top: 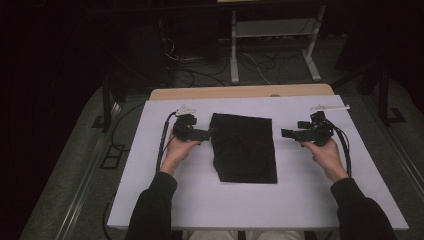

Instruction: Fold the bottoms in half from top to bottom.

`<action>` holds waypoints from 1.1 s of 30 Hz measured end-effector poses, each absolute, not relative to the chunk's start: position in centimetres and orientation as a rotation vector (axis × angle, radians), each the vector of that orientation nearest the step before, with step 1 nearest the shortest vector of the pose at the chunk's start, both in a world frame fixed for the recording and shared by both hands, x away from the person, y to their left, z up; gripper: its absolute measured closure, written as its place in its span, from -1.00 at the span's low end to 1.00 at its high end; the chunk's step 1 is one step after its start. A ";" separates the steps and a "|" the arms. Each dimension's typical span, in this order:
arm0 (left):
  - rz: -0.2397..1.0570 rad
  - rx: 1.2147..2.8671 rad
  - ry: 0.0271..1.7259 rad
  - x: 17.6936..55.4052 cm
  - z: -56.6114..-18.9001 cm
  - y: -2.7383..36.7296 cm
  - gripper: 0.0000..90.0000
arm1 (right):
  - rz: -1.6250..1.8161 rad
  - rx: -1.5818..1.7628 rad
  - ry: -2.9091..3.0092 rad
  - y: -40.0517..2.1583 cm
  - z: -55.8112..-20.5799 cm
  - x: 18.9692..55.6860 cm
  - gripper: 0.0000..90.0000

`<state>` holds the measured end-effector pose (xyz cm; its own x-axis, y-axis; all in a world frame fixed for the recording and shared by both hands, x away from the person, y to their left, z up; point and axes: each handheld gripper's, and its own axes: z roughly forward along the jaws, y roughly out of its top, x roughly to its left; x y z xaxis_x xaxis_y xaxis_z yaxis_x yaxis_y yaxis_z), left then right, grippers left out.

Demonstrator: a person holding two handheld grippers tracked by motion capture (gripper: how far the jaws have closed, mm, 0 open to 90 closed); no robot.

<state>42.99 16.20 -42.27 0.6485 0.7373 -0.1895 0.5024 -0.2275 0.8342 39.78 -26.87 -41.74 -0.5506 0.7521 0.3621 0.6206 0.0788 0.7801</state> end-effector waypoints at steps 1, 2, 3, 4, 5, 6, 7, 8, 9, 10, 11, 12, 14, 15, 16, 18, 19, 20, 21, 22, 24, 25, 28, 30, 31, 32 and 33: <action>0.305 1.891 0.980 42.8 -42.3 16.4 -1.00 | 1.468 1.404 2.211 -26.9 -41.7 39.6 -1.00; 0.308 1.889 0.980 42.6 -42.3 16.6 -1.00 | 1.457 1.401 2.216 -26.9 -41.6 39.3 -1.00; 0.314 1.889 0.978 42.3 -42.3 16.8 -1.00 | 1.454 1.396 2.214 -26.9 -41.5 39.0 -1.00; 0.314 1.889 0.981 42.0 -42.3 17.0 -1.00 | 1.454 1.390 2.213 -26.9 -41.4 38.8 -1.00; 0.317 1.887 0.979 41.8 -42.3 17.2 -1.00 | 1.454 1.388 2.212 -27.0 -41.3 38.5 -1.00; 0.321 1.885 0.979 41.5 -42.3 17.4 -1.00 | 1.455 1.384 2.208 -27.0 -41.2 38.3 -1.00; 0.326 1.882 0.977 41.2 -42.2 17.6 -1.00 | 1.455 1.383 2.204 -27.0 -41.1 38.0 -1.00; 0.329 1.878 0.978 40.9 -42.2 17.8 -1.00 | 1.457 1.380 2.201 -27.1 -41.0 37.8 -1.00; 0.328 1.876 0.975 40.6 -42.1 18.1 -1.00 | 1.457 1.380 2.197 -27.1 -41.0 37.6 -1.00; 0.332 1.871 0.976 40.3 -42.1 18.2 -1.00 | 1.457 1.383 2.195 -27.1 -41.0 37.3 -1.00; 0.334 1.870 0.972 40.1 -42.0 18.4 -1.00 | 1.454 1.383 2.194 -27.1 -41.0 37.2 -1.00; 0.336 1.866 0.972 39.8 -42.0 18.6 -1.00 | 1.453 1.386 2.193 -27.1 -41.0 37.0 -1.00; 0.341 1.866 0.971 39.4 -41.9 18.9 -1.00 | 1.455 1.391 2.193 -27.1 -41.2 36.6 -1.00; 0.342 1.865 0.974 39.2 -41.9 19.0 -1.00 | 1.456 1.394 2.193 -27.1 -41.2 36.4 -1.00; 0.345 1.865 0.971 38.9 -41.9 19.2 -1.00 | 1.457 1.397 2.191 -27.1 -41.3 36.3 -1.00; 0.351 1.852 0.966 38.3 -41.9 19.5 -1.00 | 1.451 1.395 2.194 -27.1 -41.4 35.9 -1.00; 0.352 1.850 0.966 38.1 -41.9 19.6 -1.00 | 1.448 1.394 2.186 -27.1 -41.3 35.7 -1.00; 0.346 1.842 0.973 37.7 -41.9 19.7 -1.00 | 1.443 1.391 2.181 -27.2 -41.3 35.5 -1.00; 0.343 1.843 0.970 37.5 -41.9 19.7 -1.00 | 1.438 1.386 2.170 -27.3 -41.3 35.2 -1.00; 0.345 1.839 0.969 37.2 -41.9 19.8 -1.00 | 1.440 1.383 2.165 -27.3 -41.3 35.0 -1.00; 0.352 1.844 0.963 36.5 -41.8 19.8 -1.00 | 1.442 1.378 2.157 -27.5 -41.3 34.4 -1.00; 0.353 1.844 0.958 36.2 -41.8 19.7 -1.00 | 1.441 1.372 2.153 -27.5 -41.3 34.1 -1.00; 0.362 1.855 0.932 35.3 -41.6 19.4 -1.00 | 1.455 1.368 2.142 -27.7 -41.3 33.2 -1.00; 0.364 1.854 0.916 34.7 -41.5 19.2 -1.00 | 1.458 1.364 2.134 -27.8 -41.3 32.5 -1.00; 0.370 1.858 0.903 34.4 -41.5 19.0 -1.00 | 1.454 1.359 2.131 -27.8 -41.3 32.2 -1.00; 0.380 1.863 0.889 34.1 -41.6 18.9 -1.00 | 1.450 1.354 2.128 -27.8 -41.4 31.9 -1.00; 0.387 1.866 0.882 33.8 -41.8 18.8 -1.00 | 1.449 1.350 2.123 -27.8 -41.5 31.6 -1.00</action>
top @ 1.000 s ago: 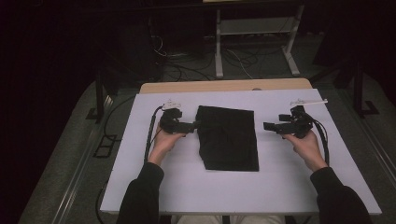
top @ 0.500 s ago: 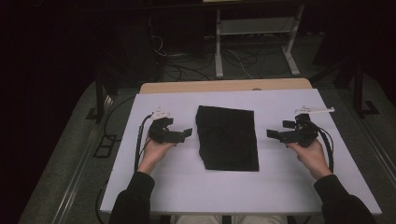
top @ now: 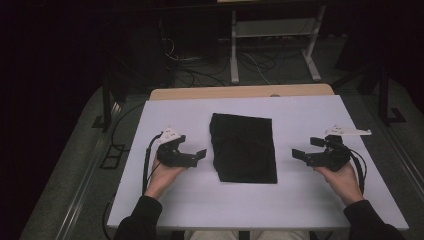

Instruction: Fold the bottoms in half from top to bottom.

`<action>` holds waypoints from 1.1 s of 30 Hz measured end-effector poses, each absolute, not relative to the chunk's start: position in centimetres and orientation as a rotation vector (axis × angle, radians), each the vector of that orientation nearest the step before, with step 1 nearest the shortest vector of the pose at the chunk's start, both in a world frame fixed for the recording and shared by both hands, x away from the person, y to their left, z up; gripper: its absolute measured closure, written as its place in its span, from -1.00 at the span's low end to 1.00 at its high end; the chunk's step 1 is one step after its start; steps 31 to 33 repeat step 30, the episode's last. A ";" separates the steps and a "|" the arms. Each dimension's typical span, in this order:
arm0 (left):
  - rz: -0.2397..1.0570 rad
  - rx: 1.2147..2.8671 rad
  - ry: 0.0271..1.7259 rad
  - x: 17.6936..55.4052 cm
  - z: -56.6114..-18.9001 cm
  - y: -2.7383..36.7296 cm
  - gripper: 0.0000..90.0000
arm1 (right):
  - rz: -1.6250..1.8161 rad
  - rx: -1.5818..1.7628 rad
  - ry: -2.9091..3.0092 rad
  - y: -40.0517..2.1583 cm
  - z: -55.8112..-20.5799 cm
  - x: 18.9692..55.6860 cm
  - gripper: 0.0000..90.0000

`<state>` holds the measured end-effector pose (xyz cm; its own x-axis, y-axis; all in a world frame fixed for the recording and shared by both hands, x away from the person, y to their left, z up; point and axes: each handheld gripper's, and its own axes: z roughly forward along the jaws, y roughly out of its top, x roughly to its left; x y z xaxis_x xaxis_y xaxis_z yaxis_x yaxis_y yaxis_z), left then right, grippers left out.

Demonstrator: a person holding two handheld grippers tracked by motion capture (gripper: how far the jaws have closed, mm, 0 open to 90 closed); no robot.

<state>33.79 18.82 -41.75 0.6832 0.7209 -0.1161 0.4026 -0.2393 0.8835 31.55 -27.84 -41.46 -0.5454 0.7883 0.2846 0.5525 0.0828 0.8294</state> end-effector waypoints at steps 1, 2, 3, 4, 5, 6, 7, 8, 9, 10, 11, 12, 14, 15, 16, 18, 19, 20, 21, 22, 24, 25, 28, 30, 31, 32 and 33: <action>0.390 1.864 0.878 33.5 -41.8 18.8 -1.00 | 1.453 1.350 2.118 -27.8 -41.6 31.2 -1.00; 0.393 1.858 0.871 33.3 -41.9 18.7 -1.00 | 1.456 1.348 2.118 -27.8 -41.7 31.0 -1.00; 0.392 1.854 0.865 33.0 -41.9 18.7 -1.00 | 1.452 1.345 2.126 -27.8 -41.7 30.8 -1.00; 0.393 1.850 0.859 32.8 -41.9 18.7 -1.00 | 1.446 1.340 2.133 -27.7 -41.8 30.6 -1.00; 0.392 1.847 0.852 32.5 -41.8 18.8 -1.00 | 1.439 1.336 2.137 -27.7 -41.9 30.5 -1.00; 0.393 1.847 0.844 32.2 -41.8 18.8 -1.00 | 1.437 1.337 2.140 -27.7 -41.9 30.3 -1.00; 0.393 1.848 0.841 32.0 -41.8 18.9 -1.00 | 1.440 1.332 2.142 -27.7 -42.0 30.1 -1.00; 0.391 1.844 0.839 31.8 -41.8 18.9 -1.00 | 1.438 1.330 2.147 -27.6 -42.1 29.9 -1.00; 0.390 1.841 0.840 31.6 -41.8 19.0 -1.00 | 1.432 1.329 2.147 -27.6 -42.3 29.6 -1.00; 0.391 1.838 0.839 31.3 -41.8 19.0 -1.00 | 1.427 1.328 2.147 -27.6 -42.4 29.4 -1.00; 0.390 1.836 0.838 31.2 -41.8 19.1 -1.00 | 1.422 1.336 2.153 -27.6 -42.6 29.1 -1.00; 0.389 1.837 0.837 30.9 -41.9 19.1 -1.00 | 1.418 1.338 2.154 -27.6 -42.7 28.9 -1.00; 0.391 1.841 0.827 30.5 -41.9 19.3 -1.00 | 1.410 1.338 2.156 -27.7 -42.9 28.3 -1.00; 0.392 1.846 0.821 30.3 -42.0 19.4 -1.00 | 1.411 1.336 2.159 -27.8 -43.0 28.0 -1.00; 0.400 1.851 0.821 30.1 -42.1 19.5 -1.00 | 1.408 1.336 2.157 -27.8 -43.1 27.7 -1.00; 0.403 1.857 0.821 29.8 -42.3 19.8 -1.00 | 1.401 1.325 2.164 -28.0 -43.2 27.3 -1.00; 0.398 1.860 0.823 29.6 -42.4 20.1 -1.00 | 1.397 1.325 2.168 -28.1 -43.3 27.0 -1.00; 0.395 1.858 0.824 29.5 -42.5 20.2 -1.00 | 1.386 1.321 2.171 -28.2 -43.4 26.8 -1.00; 0.393 1.860 0.822 29.3 -42.6 20.4 -1.00 | 1.379 1.312 2.172 -28.2 -43.5 26.6 -1.00; 0.390 1.861 0.820 29.1 -42.7 20.5 -1.00 | 1.370 1.306 2.173 -28.3 -43.6 26.5 -1.00; 0.377 1.872 0.805 28.6 -42.8 20.7 -1.00 | 1.365 1.286 2.174 -28.4 -43.8 26.2 -1.00; 0.367 1.878 0.792 28.3 -42.9 20.7 -1.00 | 1.358 1.274 2.177 -28.5 -43.9 26.1 -1.00; 0.357 1.929 0.747 27.8 -43.2 21.0 -1.00 | 1.349 1.245 2.180 -28.6 -43.9 25.8 -1.00; 0.346 1.964 0.742 27.8 -43.5 21.2 -1.00 | 1.352 1.224 2.187 -28.7 -44.1 25.7 -1.00; 0.346 1.964 0.742 27.8 -43.5 21.2 -1.00 | 1.352 1.224 2.187 -28.7 -44.1 25.7 -1.00; 0.346 1.964 0.742 27.8 -43.5 21.2 -1.00 | 1.352 1.224 2.187 -28.7 -44.1 25.7 -1.00; 0.346 1.964 0.742 27.8 -43.5 21.2 -1.00 | 1.352 1.224 2.187 -28.7 -44.1 25.7 -1.00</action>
